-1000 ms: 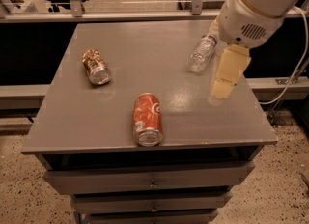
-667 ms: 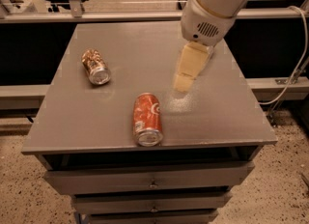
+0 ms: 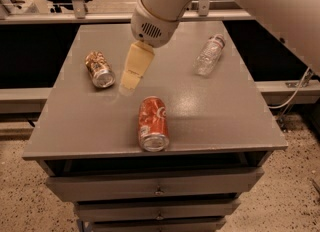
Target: Place orange can upright
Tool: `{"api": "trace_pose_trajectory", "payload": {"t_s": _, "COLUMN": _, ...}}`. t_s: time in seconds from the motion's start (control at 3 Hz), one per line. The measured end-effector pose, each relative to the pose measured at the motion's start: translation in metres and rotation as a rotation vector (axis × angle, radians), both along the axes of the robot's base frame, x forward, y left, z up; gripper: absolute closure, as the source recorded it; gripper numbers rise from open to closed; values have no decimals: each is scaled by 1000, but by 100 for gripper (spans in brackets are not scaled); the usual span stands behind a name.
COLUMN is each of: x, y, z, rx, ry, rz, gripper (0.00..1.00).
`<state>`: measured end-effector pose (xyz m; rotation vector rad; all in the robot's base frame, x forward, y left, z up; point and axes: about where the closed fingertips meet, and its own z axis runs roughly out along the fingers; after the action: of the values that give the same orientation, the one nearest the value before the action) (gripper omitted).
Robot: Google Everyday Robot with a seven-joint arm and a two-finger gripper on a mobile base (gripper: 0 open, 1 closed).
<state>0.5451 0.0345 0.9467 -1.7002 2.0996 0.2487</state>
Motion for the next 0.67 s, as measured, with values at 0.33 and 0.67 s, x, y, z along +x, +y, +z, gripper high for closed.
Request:
{"api": "trace_pose_trajectory", "payload": {"t_s": 0.33, "x": 0, "y": 0, "z": 0, "rx": 0, "ry": 0, "rz": 0, "gripper": 0}}
{"api": "trace_pose_trajectory", "payload": {"t_s": 0.67, "x": 24, "y": 12, "z": -2, "rx": 21, "ry": 2, "rz": -34, "gripper": 0}}
